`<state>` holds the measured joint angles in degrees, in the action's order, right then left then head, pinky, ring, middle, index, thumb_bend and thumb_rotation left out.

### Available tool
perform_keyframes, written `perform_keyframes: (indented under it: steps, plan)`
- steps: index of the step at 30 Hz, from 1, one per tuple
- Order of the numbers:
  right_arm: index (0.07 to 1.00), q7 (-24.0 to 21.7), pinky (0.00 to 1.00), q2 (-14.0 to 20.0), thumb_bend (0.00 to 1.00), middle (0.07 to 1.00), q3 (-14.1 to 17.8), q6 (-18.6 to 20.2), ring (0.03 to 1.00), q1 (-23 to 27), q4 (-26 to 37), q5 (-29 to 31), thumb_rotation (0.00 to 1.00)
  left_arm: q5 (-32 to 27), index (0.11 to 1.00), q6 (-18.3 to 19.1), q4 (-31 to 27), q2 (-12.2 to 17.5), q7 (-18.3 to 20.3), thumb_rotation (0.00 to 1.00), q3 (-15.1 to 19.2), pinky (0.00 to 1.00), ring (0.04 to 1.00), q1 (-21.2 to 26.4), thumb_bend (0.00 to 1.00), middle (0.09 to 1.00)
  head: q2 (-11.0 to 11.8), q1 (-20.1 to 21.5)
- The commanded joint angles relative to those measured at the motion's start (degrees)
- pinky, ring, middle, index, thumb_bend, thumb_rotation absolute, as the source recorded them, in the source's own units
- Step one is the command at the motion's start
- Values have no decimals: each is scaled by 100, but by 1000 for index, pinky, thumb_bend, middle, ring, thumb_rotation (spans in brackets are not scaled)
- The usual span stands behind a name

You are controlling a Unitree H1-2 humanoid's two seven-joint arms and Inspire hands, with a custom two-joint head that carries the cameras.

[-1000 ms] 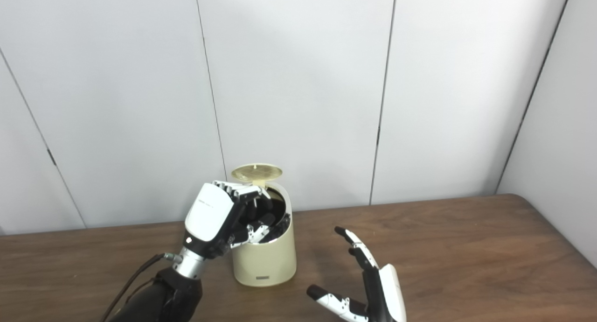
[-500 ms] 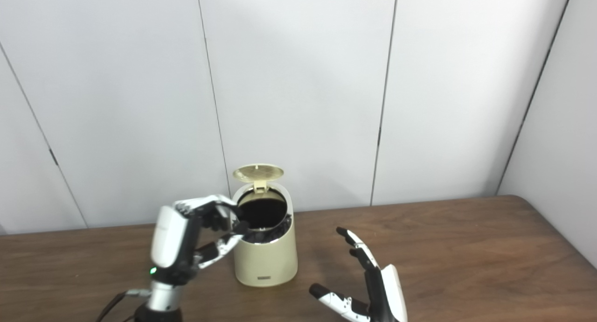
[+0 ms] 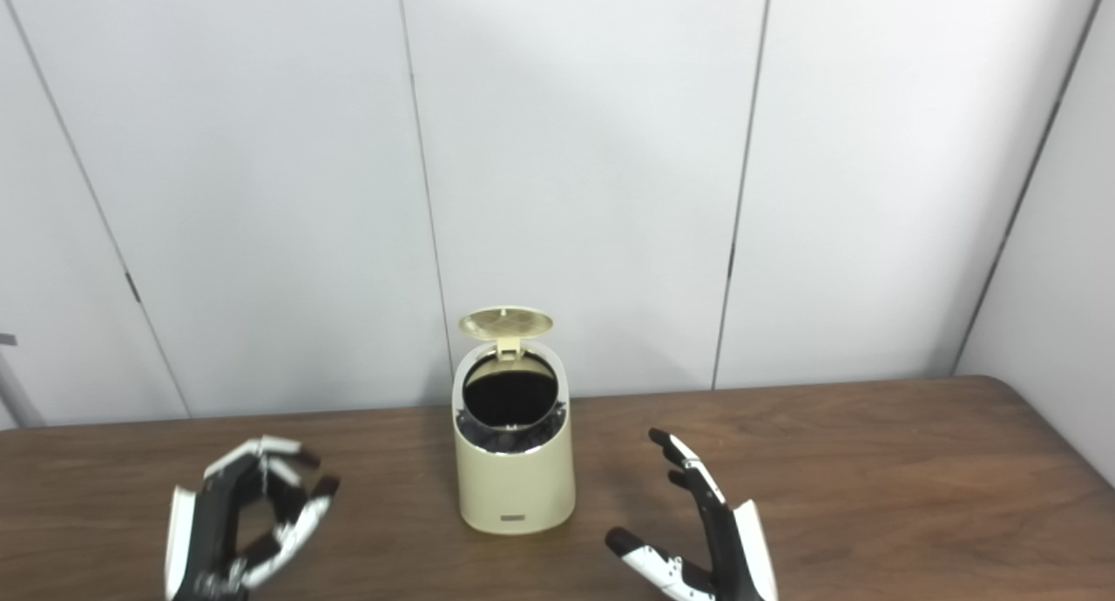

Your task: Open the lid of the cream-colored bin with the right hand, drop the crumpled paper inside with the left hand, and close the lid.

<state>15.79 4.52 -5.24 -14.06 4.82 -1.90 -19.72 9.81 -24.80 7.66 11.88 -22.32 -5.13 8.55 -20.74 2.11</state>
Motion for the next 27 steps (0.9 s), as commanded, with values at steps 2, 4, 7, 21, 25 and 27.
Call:
perform_keyframes:
  steps: [2,4,7,21,25,27]
  plan:
    - [866,13,782,259,763,883,111,-212,863,-302,-387,-174,739,-230,477,-156,-124,-22,284,50,201,248,301,-94,508,358,0,-3]
    - [865,11,772,289,768,880,123,-233,857,-305,-391,-161,738,-341,478,-177,-64,-92,403,50,311,259,313,-197,507,375,-24,-10]
    - [856,16,756,312,774,871,139,-209,845,-324,-348,-185,738,-412,479,-179,-5,-183,530,50,474,280,333,-319,506,394,-56,-34]
    - [853,9,755,351,736,864,143,-164,839,-468,-66,-300,791,-375,482,-201,112,-385,750,63,907,347,404,-442,485,443,-187,65]
    - [854,11,760,344,714,862,170,-159,840,-473,-50,-314,794,-373,484,-202,96,-406,819,63,910,362,421,-452,483,463,-197,34]
    - [854,19,765,341,716,862,194,-174,843,-468,-28,-313,796,-281,484,-203,95,-404,789,64,893,363,427,-449,484,469,-217,34]
